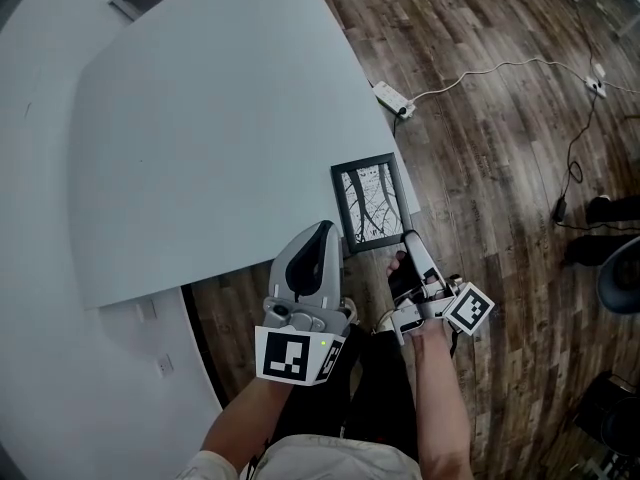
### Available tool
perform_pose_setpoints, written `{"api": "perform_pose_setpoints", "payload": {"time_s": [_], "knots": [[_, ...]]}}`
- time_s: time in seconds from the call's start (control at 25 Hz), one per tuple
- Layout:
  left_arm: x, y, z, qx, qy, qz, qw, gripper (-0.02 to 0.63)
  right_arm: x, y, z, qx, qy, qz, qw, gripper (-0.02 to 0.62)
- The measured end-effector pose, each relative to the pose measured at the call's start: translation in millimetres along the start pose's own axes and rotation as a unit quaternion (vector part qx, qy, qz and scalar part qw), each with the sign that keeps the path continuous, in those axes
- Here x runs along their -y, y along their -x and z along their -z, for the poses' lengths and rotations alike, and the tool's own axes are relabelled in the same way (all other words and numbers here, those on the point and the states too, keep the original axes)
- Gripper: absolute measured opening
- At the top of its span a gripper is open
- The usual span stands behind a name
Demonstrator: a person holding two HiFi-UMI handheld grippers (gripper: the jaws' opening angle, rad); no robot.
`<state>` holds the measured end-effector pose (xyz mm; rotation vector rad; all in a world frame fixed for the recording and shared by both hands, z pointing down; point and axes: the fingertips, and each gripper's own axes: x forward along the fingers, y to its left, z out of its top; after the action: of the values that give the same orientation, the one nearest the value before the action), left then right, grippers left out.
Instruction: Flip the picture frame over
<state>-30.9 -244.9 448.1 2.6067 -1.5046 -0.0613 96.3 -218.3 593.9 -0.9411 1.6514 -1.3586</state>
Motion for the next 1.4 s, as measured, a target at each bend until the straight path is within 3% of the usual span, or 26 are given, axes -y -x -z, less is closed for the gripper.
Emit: {"api": "perform_pose_setpoints", "payload": {"time_s": [0.28,0.96,1.2,1.4], "knots": [[1,1,5,-0.005,0.002,-0.002,1.0000,0.000,3,-1,-1,0.008,0.001,0.005,1.000,0.100],[-9,3,4,-0.005,0.002,-0.014,0.9999,0.000,-4,1,-2,0.008,-0.001,0.004,1.000,0.091],[-18,14,-3,0.003,0.005,-0.018,0.9998,0.000,-18,2,-4,0.013,0.024,0.005,1.000,0.091],[-6,9,-16,0.010,0.002,-0.018,0.9998,0.000,-39,5,-28,0.014,0.045,0.008,0.999,0.091]]}}
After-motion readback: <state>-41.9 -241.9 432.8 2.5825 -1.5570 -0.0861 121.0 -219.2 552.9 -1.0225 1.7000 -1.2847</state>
